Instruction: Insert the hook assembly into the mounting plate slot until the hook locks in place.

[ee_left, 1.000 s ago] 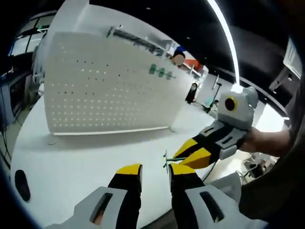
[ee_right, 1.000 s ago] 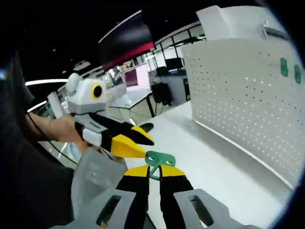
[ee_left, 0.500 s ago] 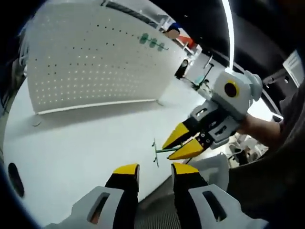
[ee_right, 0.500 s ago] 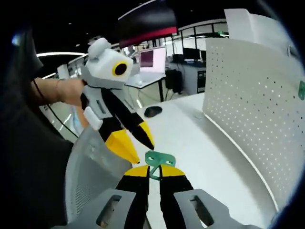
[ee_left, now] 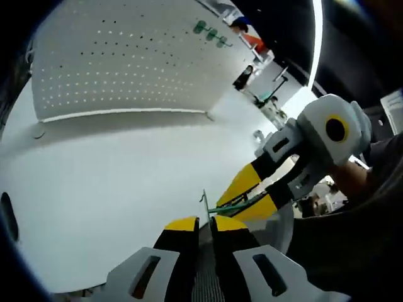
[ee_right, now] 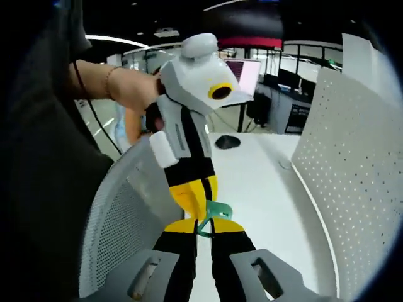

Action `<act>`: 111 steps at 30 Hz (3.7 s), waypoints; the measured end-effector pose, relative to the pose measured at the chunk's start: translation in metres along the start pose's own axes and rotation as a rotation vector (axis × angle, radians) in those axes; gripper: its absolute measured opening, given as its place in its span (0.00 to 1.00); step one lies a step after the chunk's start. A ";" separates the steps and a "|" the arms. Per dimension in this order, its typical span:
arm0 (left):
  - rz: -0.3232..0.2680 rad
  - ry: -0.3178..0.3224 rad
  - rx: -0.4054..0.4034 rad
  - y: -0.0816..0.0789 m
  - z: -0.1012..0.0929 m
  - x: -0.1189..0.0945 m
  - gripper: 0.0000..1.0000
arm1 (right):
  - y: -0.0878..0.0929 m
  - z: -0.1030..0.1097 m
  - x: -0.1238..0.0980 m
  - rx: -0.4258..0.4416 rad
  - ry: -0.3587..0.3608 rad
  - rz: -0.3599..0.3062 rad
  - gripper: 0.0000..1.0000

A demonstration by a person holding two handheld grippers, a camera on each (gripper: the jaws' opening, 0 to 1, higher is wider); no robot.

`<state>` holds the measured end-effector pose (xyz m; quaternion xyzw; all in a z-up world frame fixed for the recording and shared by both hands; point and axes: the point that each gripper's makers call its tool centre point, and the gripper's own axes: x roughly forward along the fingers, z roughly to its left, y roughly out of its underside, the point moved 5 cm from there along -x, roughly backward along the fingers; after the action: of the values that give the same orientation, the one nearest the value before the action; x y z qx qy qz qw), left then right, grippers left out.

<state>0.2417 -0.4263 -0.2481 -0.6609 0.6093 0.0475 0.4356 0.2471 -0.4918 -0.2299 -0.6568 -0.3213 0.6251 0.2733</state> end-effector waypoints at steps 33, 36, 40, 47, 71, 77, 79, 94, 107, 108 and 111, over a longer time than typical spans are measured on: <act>-0.086 -0.082 -0.024 -0.003 0.015 -0.008 0.02 | 0.000 -0.007 -0.010 0.102 0.062 -0.043 0.12; -0.122 -0.114 -0.010 -0.008 0.014 -0.011 0.02 | 0.004 -0.009 -0.014 0.110 0.088 -0.035 0.12; -0.168 -0.159 0.016 -0.015 0.018 -0.014 0.02 | 0.009 -0.010 -0.019 0.175 0.107 -0.055 0.12; -0.205 -0.199 0.038 -0.017 0.021 -0.015 0.02 | 0.018 -0.014 -0.026 0.261 0.144 -0.069 0.13; -0.468 -0.338 0.128 -0.057 0.031 -0.052 0.02 | 0.010 -0.026 -0.046 0.539 0.243 -0.262 0.12; -0.504 -0.337 0.146 -0.060 0.021 -0.052 0.02 | -0.005 -0.025 -0.045 0.552 0.249 -0.329 0.12; -0.523 -0.325 0.154 -0.062 0.016 -0.051 0.02 | -0.011 -0.026 -0.044 0.577 0.246 -0.365 0.12; -0.568 -0.270 0.150 -0.072 -0.001 -0.043 0.02 | -0.038 -0.053 -0.053 0.748 0.309 -0.603 0.12; -0.594 -0.247 0.152 -0.076 -0.007 -0.041 0.02 | -0.043 -0.055 -0.044 0.763 0.303 -0.603 0.12; -0.607 -0.236 0.140 -0.077 -0.007 -0.041 0.02 | -0.044 -0.055 -0.044 0.764 0.303 -0.603 0.12; -0.623 -0.221 0.117 -0.078 -0.007 -0.043 0.02 | -0.046 -0.055 -0.043 0.786 0.295 -0.622 0.12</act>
<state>0.2936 -0.4075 -0.1783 -0.7802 0.3288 -0.0513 0.5297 0.2981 -0.4929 -0.1630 -0.4592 -0.2006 0.4886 0.7142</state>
